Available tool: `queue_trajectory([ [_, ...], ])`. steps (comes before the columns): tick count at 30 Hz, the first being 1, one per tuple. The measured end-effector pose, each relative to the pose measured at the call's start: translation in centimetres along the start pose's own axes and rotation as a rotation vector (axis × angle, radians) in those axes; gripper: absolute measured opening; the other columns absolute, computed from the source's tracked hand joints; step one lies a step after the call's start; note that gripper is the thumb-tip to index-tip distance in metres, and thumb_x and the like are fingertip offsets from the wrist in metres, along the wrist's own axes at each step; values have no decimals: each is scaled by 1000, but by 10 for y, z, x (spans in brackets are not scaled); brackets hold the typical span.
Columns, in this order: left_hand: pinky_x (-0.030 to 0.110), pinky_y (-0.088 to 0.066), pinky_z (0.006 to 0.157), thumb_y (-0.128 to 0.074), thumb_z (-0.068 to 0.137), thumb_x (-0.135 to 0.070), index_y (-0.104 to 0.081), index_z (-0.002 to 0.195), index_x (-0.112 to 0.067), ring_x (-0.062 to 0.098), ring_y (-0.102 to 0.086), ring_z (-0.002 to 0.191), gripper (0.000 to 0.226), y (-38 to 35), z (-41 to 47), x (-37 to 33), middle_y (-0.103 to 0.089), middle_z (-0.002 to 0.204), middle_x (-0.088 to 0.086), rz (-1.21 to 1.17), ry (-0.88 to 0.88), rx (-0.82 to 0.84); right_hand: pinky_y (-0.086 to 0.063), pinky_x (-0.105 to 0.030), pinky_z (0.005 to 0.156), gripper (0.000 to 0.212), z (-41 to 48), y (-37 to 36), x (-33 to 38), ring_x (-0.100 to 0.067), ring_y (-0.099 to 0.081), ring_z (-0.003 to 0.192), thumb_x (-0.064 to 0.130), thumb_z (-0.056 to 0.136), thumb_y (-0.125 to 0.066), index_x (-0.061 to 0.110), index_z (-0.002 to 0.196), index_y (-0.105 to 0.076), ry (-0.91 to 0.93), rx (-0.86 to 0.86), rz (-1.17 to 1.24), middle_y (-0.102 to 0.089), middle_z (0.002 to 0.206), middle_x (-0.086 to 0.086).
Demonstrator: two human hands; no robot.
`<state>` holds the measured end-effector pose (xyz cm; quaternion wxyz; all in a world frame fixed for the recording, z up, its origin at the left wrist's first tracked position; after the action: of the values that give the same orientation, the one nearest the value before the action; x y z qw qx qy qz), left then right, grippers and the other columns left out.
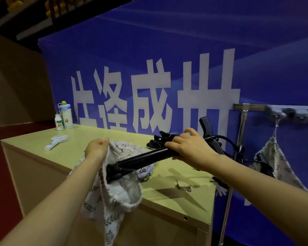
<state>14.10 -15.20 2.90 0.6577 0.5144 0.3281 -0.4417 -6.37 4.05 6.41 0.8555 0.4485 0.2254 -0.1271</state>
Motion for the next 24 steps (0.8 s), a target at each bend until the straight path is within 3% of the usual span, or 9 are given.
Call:
queue_trajectory([
  [4,30,-24,60,-45,97,-28,-28,54,-15,20,-27,54,48,-14,-14,-29,-29,54,3,122,-183,57,-45,-44,93,51,12,12,20,-25,-68,86,34,67,-82,24,114,-65,50,28,-49,-72,93,1],
  [7,30,-25,56,-43,98,-28,-30,56,-15,18,-31,55,46,-32,-31,-52,-33,56,2,180,-314,141,-28,-45,109,40,26,17,32,-27,-63,101,29,83,-68,24,122,-59,48,67,-85,-69,105,1],
  [10,30,-28,59,-39,100,-26,-32,57,-18,18,-36,59,44,-47,-46,-66,-37,58,0,220,-393,214,-15,-44,115,29,40,30,40,-26,-59,105,22,91,-56,23,120,-59,37,54,-128,-68,105,1],
  [14,29,-27,60,-37,100,-23,-33,57,-20,19,-38,62,44,-44,-55,-73,-37,58,-2,174,-404,181,-13,-46,117,24,53,44,53,-27,-58,107,19,93,-53,18,114,-64,42,30,-194,-67,103,-3],
  [18,28,-29,62,-39,99,-22,-36,54,-18,21,-38,64,45,-29,-53,-71,-38,57,0,108,-290,87,-6,-47,119,26,59,44,68,-32,-52,117,15,95,-48,13,117,-63,46,101,-199,-66,107,-10],
  [24,27,-25,48,-41,99,-26,-44,59,-12,14,-34,52,42,-21,-55,-83,-39,55,2,127,-305,89,-6,-46,119,25,64,64,72,-29,-57,112,14,92,-50,12,110,-66,51,-14,-203,-68,101,-7],
])
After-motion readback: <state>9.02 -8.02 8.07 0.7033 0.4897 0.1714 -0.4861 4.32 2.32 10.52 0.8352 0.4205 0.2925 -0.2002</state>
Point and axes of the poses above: each hand's wrist, its own z-axis towards the middle knuckle, its own y-axis out of the back of the hand, x = y × z, the point moved 10 cm from there along z, towards the middle knuckle
